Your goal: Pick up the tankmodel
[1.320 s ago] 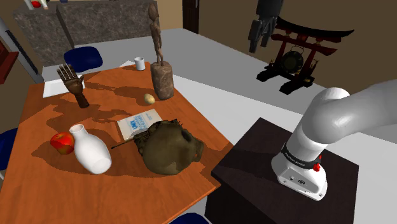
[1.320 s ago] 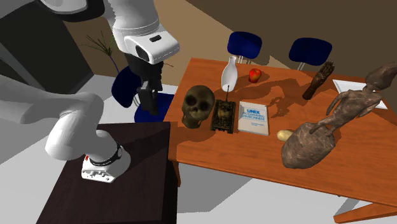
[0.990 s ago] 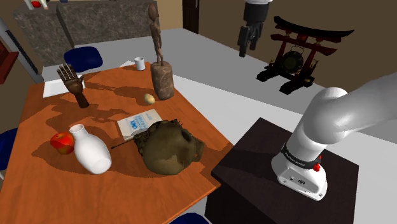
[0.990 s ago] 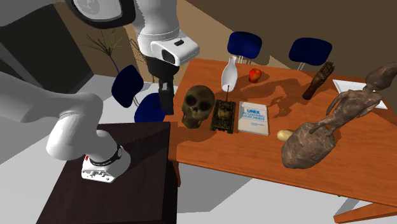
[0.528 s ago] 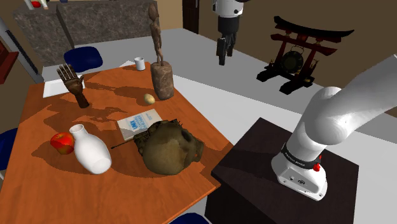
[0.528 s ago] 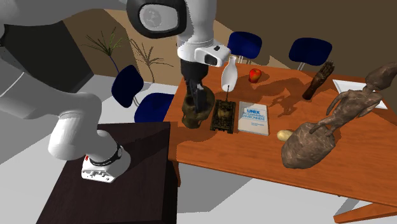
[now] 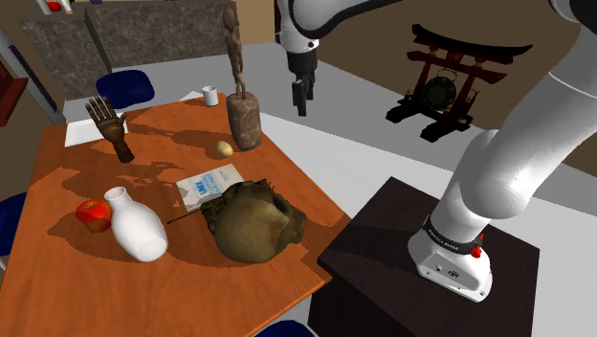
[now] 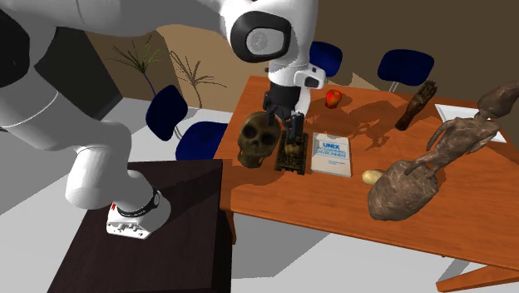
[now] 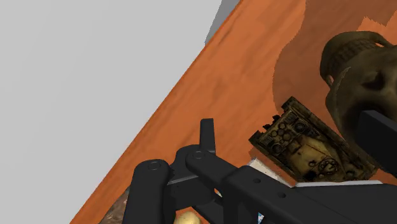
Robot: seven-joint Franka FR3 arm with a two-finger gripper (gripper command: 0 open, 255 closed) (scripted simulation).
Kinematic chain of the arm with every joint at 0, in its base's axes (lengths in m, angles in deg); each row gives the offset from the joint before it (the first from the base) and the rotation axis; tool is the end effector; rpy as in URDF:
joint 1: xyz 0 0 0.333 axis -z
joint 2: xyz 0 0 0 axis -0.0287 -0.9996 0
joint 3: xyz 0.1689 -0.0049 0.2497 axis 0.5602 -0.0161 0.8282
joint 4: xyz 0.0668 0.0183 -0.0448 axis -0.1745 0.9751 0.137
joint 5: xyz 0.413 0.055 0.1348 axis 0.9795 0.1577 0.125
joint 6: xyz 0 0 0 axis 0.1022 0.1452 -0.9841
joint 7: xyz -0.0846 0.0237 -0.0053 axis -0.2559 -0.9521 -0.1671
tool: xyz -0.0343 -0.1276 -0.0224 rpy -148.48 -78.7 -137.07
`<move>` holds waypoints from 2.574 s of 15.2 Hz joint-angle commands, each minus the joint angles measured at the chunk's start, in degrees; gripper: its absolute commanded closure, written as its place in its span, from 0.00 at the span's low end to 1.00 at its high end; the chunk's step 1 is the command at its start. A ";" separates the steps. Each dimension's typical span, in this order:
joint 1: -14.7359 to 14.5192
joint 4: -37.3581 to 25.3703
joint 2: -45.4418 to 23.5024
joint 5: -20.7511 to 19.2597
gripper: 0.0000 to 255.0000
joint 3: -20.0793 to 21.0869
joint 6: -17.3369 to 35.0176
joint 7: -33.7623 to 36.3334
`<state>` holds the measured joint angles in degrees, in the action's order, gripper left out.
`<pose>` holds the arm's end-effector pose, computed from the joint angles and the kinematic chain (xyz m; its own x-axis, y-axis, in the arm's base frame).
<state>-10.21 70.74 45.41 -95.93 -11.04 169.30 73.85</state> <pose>0.5238 0.0962 0.4436 0.8869 0.4489 -0.1088 0.4588 -0.8834 0.0958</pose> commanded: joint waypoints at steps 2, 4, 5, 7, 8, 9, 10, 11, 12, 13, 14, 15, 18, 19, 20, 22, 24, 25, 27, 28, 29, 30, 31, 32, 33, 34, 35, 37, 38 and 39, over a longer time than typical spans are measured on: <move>-1.27 -3.10 -5.97 -1.29 0.00 1.43 2.00 -1.31; -2.09 -5.36 -9.83 -2.32 0.00 2.33 2.97 -2.13; -2.52 -6.54 -11.76 -2.88 0.00 2.76 3.40 -2.52; -3.42 -8.97 -15.59 -4.08 0.00 3.60 4.13 -3.26; -3.89 -10.23 -17.50 -4.72 0.00 4.01 4.43 -3.62; -4.37 -11.51 -19.41 -5.39 0.00 4.40 4.70 -3.97; -4.87 -12.82 -21.31 -6.07 0.00 4.78 4.94 -4.31; -5.40 -14.15 -23.20 -6.77 0.00 5.15 5.13 -4.66; -5.94 -15.50 -25.10 -7.48 0.00 5.49 5.29 -5.00; -6.51 -16.88 -26.98 -8.21 0.00 5.81 5.42 -5.35; -7.10 -18.28 -28.87 -8.94 0.00 6.12 5.52 -5.71; -7.70 -19.70 -30.75 -9.68 0.00 6.40 5.59 -6.08; -9.65 -24.10 -36.36 -11.92 0.00 7.15 5.62 -7.24; -10.34 -25.61 -38.22 -12.66 0.00 7.35 5.59 -7.66; -11.06 -27.14 -40.08 -13.39 0.00 7.54 5.53 -8.11; -12.54 -30.26 -43.80 -14.84 0.00 7.86 5.35 -9.05; -14.09 -33.47 -47.50 -16.24 0.00 8.12 5.09 -10.07; -14.88 -35.11 -49.35 -16.92 0.00 8.24 4.94 -10.61; -16.51 -38.46 -53.06 -18.24 0.00 8.42 4.59 -11.77; -16.54 -38.49 -53.10 -18.25 0.00 8.40 4.59 -11.79; -16.57 -38.37 -53.50 -18.36 0.00 8.33 5.08 -11.62; -16.59 -38.32 -53.94 -18.47 0.00 8.26 5.54 -11.46; -16.62 -38.25 -54.37 -18.59 0.00 8.19 6.01 -11.30; -16.65 -38.20 -54.80 -18.70 0.00 8.12 6.48 -11.14; -16.67 -38.14 -55.24 -18.82 0.00 8.05 6.95 -10.98; -16.71 -38.15 -55.70 -18.93 0.00 7.97 7.39 -10.82; -16.76 -38.14 -56.44 -19.12 0.00 7.85 8.09 -10.57; -16.76 -38.14 -56.44 -19.12 0.00 7.85 8.09 -10.57; -16.77 -38.19 -56.49 -19.12 1.00 7.84 8.09 -10.58; -16.73 -38.07 -56.65 -19.18 1.00 7.79 8.37 -10.53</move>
<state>-26.97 32.57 -10.85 -115.08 -3.13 177.58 63.26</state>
